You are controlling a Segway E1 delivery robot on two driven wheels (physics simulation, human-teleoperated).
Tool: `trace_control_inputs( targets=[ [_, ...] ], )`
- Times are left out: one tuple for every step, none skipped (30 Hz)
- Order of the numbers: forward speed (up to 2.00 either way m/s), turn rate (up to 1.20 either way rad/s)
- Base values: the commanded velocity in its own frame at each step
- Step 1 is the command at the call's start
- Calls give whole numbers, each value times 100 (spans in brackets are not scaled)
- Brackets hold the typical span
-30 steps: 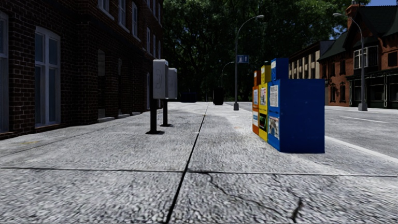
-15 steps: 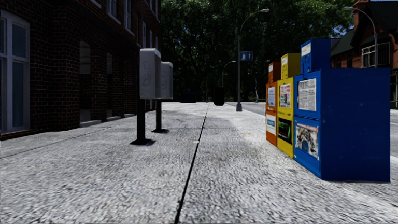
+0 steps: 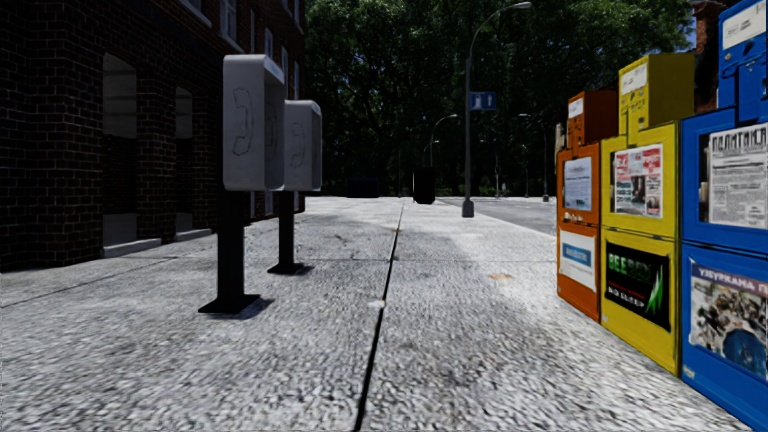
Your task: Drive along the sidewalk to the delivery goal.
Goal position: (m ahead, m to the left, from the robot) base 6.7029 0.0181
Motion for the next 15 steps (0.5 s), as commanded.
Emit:
trace_control_inputs(
  targets=[
    [200,0],
    [200,0],
    [200,0],
    [200,0],
    [200,0],
    [200,0],
    [200,0],
    [200,0],
    [200,0],
    [200,0],
    [200,0],
    [200,0],
    [200,0],
    [200,0],
    [200,0]
  ],
)
